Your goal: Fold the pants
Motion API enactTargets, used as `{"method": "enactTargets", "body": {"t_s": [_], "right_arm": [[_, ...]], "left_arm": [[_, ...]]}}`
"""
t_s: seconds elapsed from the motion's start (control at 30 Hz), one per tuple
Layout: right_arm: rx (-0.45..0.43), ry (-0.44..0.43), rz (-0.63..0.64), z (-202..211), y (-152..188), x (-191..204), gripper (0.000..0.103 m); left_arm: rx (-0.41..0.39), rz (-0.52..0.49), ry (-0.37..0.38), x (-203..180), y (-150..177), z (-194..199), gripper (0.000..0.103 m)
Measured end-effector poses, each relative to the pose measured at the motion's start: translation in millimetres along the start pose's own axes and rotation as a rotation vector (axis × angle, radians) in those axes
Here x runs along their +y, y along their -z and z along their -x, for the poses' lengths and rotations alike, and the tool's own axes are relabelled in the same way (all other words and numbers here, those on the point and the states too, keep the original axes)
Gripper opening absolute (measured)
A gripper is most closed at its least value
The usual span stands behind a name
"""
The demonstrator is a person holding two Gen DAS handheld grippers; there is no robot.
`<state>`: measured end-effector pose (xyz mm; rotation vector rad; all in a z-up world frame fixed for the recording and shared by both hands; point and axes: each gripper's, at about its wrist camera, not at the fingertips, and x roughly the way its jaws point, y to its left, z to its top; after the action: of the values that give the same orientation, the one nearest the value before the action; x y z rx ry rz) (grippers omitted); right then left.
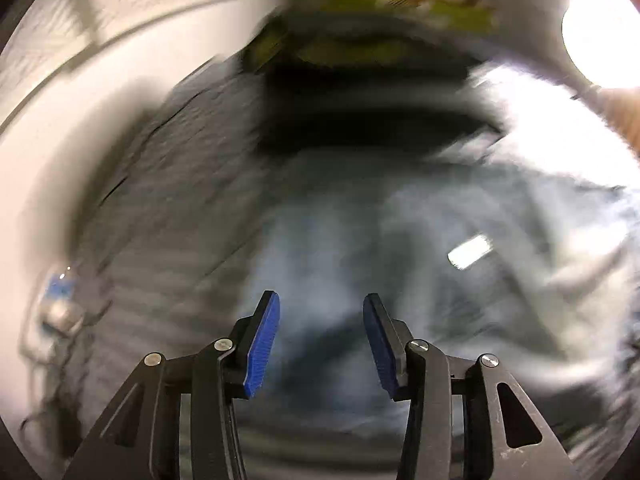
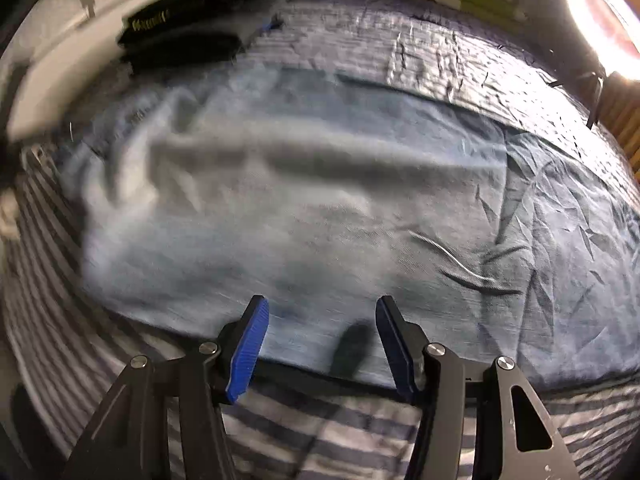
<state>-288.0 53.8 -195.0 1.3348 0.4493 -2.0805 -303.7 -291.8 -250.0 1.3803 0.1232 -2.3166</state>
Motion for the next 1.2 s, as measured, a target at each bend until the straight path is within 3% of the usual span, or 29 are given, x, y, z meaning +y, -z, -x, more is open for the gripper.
{"method": "enactTargets", "body": {"t_s": [0.03, 0.07, 0.1, 0.17, 0.23, 0.33, 0.53, 0.73, 0.83, 1.03, 1.2], "right_arm": [[-0.026, -0.027, -0.001, 5.2, -2.8, 7.0, 0.052], [-0.045, -0.046, 0.003, 8.3, -4.4, 14.0, 0.052], [-0.071, -0.064, 0.006, 12.0, -6.6, 24.0, 0.052], [-0.112, -0.087, 0.021, 15.7, -10.6, 42.0, 0.052], [-0.104, -0.068, 0.067, 6.4, -15.1, 60.5, 0.052], [0.031, 0.006, 0.158, -27.9, -13.8, 79.8, 0.050], [-0.051, -0.085, 0.007, 30.8, -0.7, 42.0, 0.052], [-0.172, -0.024, -0.180, 101.8, 53.5, -41.1, 0.052], [-0.213, 0.059, -0.304, 129.4, 90.5, -94.2, 0.052], [-0.201, 0.143, -0.617, 160.4, 161.1, -236.6, 0.052], [-0.228, 0.231, -0.833, 174.6, 209.4, -343.0, 0.052]], "left_arm": [[0.025, 0.009, -0.035, 8.5, 9.5, -10.0, 0.049], [0.044, 0.017, -0.057, 16.0, 16.3, -18.8, 0.059], [0.036, 0.067, -0.038, 26.0, 20.4, -20.6, 0.066], [0.058, 0.147, -0.001, 41.0, 23.6, -15.9, 0.066], [0.029, 0.127, -0.044, 41.3, 27.2, 0.1, 0.065], [-0.003, 0.117, -0.011, 31.1, 26.3, 21.5, 0.064], [-0.096, 0.060, 0.091, 19.2, 13.3, 90.3, 0.064], [-0.165, -0.038, 0.203, -48.4, 28.1, 168.6, 0.064], [-0.180, -0.088, 0.256, -86.7, 36.6, 192.8, 0.064], [-0.177, -0.208, 0.329, -169.1, 51.2, 219.5, 0.064], [-0.150, -0.335, 0.337, -239.5, 59.4, 218.6, 0.064]]}}
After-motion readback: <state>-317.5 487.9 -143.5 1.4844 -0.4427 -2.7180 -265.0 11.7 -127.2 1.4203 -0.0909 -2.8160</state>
